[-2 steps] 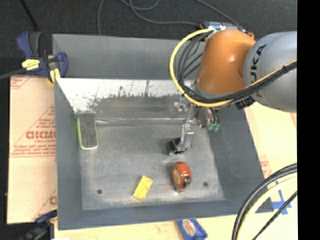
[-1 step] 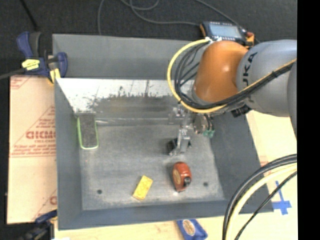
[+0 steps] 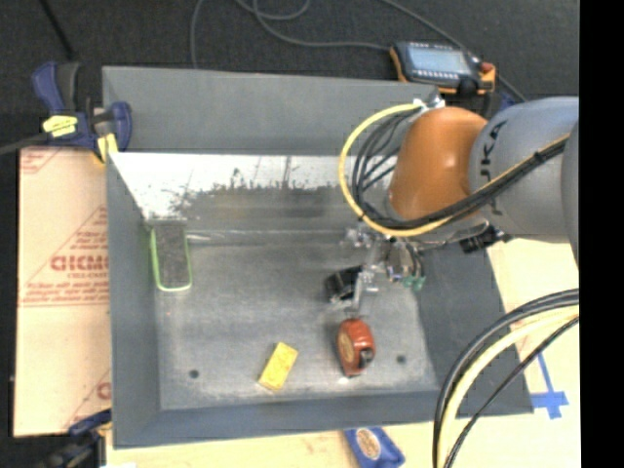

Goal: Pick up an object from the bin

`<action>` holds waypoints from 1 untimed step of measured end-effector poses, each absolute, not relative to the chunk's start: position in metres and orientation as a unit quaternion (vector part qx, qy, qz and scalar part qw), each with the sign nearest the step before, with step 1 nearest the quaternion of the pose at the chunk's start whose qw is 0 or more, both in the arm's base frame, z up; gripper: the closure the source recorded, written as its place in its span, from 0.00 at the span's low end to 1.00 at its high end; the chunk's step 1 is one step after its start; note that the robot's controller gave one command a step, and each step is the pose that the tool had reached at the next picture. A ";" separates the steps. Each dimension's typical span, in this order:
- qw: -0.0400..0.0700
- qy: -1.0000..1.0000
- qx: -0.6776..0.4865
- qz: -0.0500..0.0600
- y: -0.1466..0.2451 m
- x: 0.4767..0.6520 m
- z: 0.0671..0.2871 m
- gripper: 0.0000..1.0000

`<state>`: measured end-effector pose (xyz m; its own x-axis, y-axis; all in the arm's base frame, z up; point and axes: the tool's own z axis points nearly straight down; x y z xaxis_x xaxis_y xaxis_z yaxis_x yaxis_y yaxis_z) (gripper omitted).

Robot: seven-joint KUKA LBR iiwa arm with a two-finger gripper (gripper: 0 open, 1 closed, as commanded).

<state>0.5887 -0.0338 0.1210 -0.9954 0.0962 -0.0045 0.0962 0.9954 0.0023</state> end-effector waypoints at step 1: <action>0.002 0.995 0.098 0.000 -0.059 0.608 0.074 1.00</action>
Offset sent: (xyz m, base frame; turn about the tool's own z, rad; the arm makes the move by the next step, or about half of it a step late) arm 0.0000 0.0000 0.0000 0.0000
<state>0.6079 -0.0587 0.0743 -0.9808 0.1951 -0.0048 0.1951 0.9808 0.0011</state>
